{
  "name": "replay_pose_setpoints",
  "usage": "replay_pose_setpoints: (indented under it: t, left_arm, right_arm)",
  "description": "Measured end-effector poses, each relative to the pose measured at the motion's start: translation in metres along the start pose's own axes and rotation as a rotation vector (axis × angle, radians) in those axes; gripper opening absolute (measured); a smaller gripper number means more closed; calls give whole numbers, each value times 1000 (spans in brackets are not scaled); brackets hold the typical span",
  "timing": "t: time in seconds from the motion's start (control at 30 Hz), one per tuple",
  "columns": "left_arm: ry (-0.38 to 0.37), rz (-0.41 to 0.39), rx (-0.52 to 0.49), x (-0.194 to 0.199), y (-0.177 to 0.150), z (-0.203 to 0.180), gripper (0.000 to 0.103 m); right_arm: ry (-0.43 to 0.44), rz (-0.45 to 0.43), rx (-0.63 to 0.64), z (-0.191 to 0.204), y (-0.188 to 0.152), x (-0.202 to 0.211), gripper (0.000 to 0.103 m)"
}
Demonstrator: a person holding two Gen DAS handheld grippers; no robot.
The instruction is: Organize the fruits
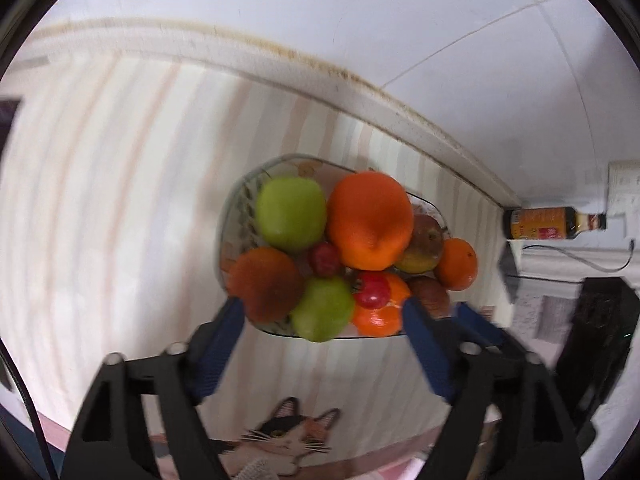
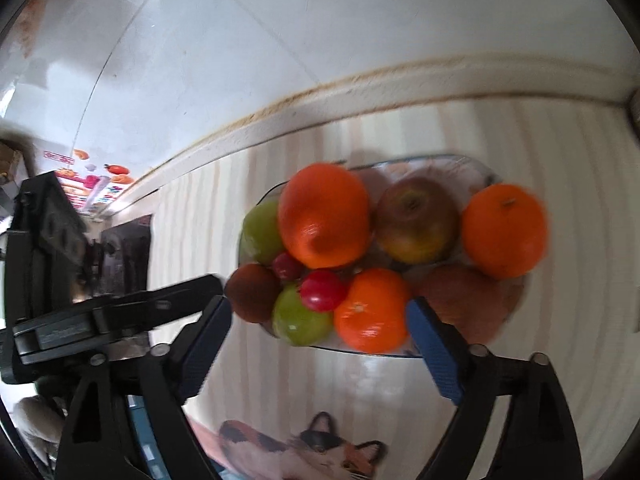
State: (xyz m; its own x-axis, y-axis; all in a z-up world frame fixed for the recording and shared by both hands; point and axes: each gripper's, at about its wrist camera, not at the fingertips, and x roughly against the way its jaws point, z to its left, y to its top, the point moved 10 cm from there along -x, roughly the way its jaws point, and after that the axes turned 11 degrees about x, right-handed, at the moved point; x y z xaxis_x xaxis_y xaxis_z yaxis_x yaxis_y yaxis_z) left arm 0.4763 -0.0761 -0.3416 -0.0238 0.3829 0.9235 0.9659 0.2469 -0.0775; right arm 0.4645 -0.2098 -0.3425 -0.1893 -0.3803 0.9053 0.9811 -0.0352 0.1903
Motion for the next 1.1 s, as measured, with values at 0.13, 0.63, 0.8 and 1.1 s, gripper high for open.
replay_pose_setpoints:
  t: [0.13, 0.63, 0.8, 1.1]
  left_arm:
    - [139, -125, -74, 25, -3, 14, 85]
    - [266, -338, -199, 104, -82, 11, 85]
    - [264, -438, -227, 142, -109, -5, 86]
    - [216, -531, -267, 197, -162, -19, 86]
  right_arm:
    - [-175, -54, 66, -8, -1, 33, 95]
    - [-399, -176, 99, 9, -56, 137, 99]
    - [-392, -257, 112, 34, -80, 186, 99]
    - [-420, -378, 156, 73, -121, 264, 99]
